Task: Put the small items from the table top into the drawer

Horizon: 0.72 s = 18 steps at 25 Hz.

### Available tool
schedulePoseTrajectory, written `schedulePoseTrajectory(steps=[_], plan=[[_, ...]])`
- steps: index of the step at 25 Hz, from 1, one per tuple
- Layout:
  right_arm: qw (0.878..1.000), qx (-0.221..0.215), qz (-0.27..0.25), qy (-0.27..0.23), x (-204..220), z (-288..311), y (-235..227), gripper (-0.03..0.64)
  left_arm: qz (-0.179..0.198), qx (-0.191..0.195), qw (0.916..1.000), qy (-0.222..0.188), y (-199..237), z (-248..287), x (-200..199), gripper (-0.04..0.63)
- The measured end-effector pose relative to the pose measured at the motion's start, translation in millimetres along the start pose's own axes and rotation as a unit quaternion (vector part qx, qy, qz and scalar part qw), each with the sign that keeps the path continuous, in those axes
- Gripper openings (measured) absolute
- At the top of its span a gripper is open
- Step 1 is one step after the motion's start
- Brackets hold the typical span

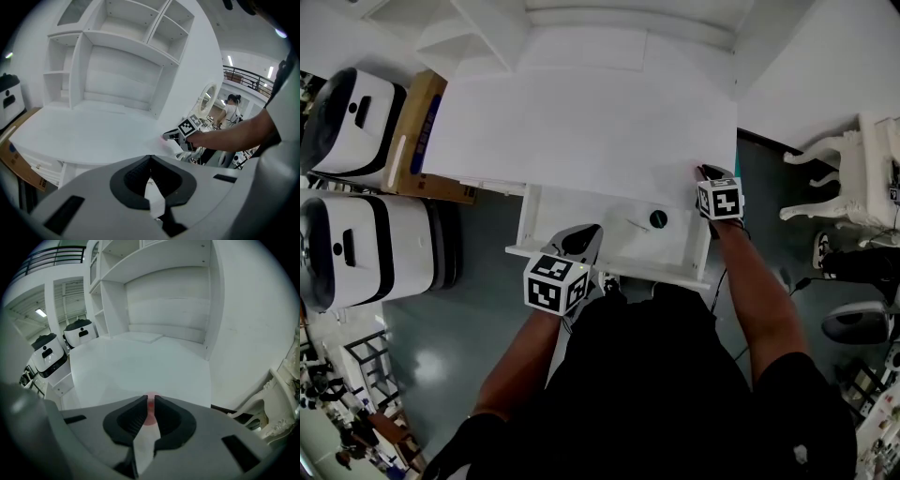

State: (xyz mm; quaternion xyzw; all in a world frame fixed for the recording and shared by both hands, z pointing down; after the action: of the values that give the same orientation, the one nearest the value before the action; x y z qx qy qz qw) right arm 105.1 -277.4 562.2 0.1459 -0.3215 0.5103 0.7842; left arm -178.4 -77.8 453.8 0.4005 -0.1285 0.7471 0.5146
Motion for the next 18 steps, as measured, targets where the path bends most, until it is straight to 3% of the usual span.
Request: schedulePoseTrajectory(steps=[8, 14, 18], plan=[[0.998, -0.053, 0.015, -0.038, -3.0, -48.3, 27.4, 0.058, 0.014, 0.023, 0.9996, -0.009, -4.1, 9.3, -8.1, 0.011], [0.989, -0.145, -0.004, 0.008, 37.0, -66.5, 62.4, 0.058, 0.018, 0.035, 0.9992, -0.001, -6.4, 13.3, -1.1, 0.011], [0.983, -0.172, -0.044, 0.057, 70.9, -65.4, 80.5, 0.058, 0.019, 0.037, 0.9991, 0.004, -6.1, 13.1, 2.6, 0.011]])
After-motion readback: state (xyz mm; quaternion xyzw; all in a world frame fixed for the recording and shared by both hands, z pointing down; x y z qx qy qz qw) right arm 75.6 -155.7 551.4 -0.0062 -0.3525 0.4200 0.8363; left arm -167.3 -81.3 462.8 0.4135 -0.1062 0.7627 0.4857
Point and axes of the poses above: the fingertips, and each gripper's own axes: z forward along the fingers, y to its left, x out of its underside, the point moved 9 cm from there along -z, backward along the fingers, and after that the axes turned 7 degrees about z, right-handed, at the moved point
